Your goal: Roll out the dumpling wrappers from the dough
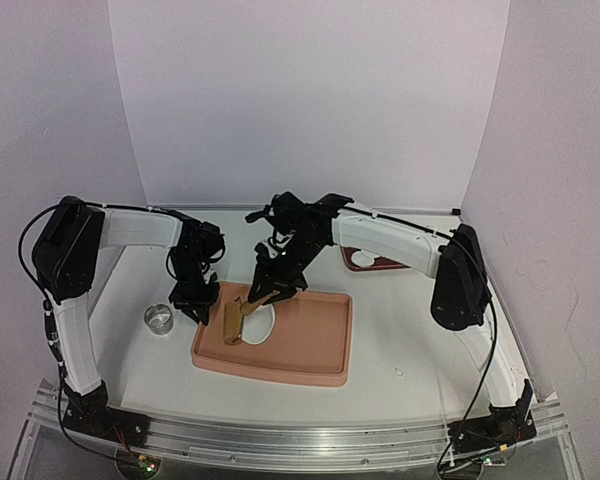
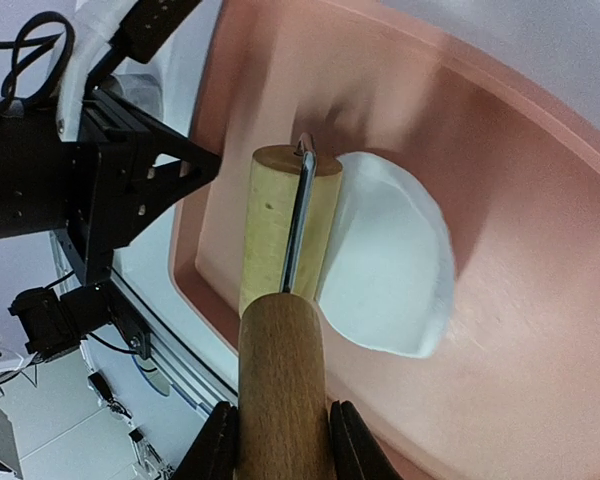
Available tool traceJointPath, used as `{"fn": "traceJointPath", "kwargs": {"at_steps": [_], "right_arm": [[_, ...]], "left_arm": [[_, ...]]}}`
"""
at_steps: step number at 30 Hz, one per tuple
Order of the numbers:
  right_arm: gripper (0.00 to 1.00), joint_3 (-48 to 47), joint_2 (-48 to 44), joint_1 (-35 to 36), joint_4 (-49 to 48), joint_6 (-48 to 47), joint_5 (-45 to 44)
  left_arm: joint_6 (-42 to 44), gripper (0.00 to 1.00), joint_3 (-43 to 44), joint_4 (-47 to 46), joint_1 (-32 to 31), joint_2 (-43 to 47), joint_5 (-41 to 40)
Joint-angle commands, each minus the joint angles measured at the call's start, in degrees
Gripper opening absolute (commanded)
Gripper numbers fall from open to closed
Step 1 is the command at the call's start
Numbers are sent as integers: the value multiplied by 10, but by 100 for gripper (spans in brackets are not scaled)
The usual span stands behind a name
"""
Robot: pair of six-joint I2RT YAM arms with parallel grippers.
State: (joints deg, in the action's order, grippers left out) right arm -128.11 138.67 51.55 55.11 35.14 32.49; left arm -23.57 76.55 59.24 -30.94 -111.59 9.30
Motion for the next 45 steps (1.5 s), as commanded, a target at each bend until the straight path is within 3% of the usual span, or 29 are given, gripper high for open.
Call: {"fn": "traceJointPath", "kwargs": {"at_steps": [1,8,14,18,22,27,33,39,45], "right_arm": [[0,75,158,8,84,15,-278],[0,73,139,9,84,10,-274],[0,-58,85,24,76,-37,-199],[0,-116,49,24,77,-19,-178],[0,-140,12,25,58,-20,-101],[0,-118,-36,24,53,-4,-120],[0,-78,-73,24,16,35,-61],[0,-9,-114,10,14,83,-108],[0,51,-115,-3,16,75,-133]], "left_arm": [[13,2,-11,-22,-5,25,28],[17,2,-16,-22,-5,32,25],[9,2,-14,-19,-5,37,12],[11,2,-9,-12,-5,34,7],[12,2,-6,-9,-4,36,2],[14,2,-9,-10,-5,40,0],[17,2,-12,-11,-5,41,-1],[14,2,-17,-12,-5,45,-6],[13,2,-23,-16,-4,51,-3]]}}
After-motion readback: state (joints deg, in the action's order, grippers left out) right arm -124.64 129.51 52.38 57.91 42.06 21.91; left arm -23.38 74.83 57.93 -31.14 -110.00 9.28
